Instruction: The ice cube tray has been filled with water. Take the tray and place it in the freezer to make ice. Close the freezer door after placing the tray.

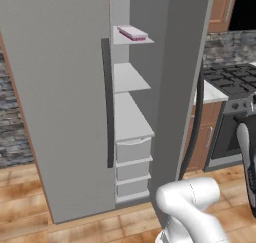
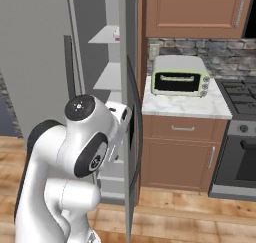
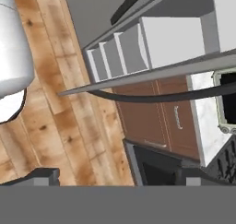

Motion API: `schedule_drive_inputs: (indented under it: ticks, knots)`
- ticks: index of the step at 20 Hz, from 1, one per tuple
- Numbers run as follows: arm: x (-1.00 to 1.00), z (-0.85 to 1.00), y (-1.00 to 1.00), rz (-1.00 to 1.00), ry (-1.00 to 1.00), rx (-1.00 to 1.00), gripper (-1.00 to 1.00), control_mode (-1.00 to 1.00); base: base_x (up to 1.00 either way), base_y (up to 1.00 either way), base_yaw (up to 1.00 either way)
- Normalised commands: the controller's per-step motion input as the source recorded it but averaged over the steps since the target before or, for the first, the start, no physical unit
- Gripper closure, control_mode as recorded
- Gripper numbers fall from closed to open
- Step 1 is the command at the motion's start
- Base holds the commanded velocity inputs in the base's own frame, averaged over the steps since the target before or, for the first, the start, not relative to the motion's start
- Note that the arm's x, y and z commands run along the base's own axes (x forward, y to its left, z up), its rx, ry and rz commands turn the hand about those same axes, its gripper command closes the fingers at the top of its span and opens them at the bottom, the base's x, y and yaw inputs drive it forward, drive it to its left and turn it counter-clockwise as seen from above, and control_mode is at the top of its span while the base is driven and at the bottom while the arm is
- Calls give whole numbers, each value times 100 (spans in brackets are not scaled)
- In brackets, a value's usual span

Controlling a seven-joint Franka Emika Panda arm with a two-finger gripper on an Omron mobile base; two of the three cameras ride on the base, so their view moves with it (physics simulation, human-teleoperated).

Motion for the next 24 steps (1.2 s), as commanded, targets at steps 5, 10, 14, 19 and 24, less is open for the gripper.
schedule_drive_inputs:
  ticks: [5, 10, 14, 19, 24]
  knots:
    - [45, -3, -41, 28, 0, 17, -100, -100, 0, 0, 0]
    - [47, -15, -27, 32, 0, 20, -100, -100, 0, 0, 0]
    - [65, -27, -16, 34, 0, 22, -100, -100, 0, 0, 0]
    - [59, -39, -9, 33, 0, 20, -100, -100, 0, 0, 0]
    - [42, -41, 0, 25, 0, 11, -100, -100, 0, 0, 0]
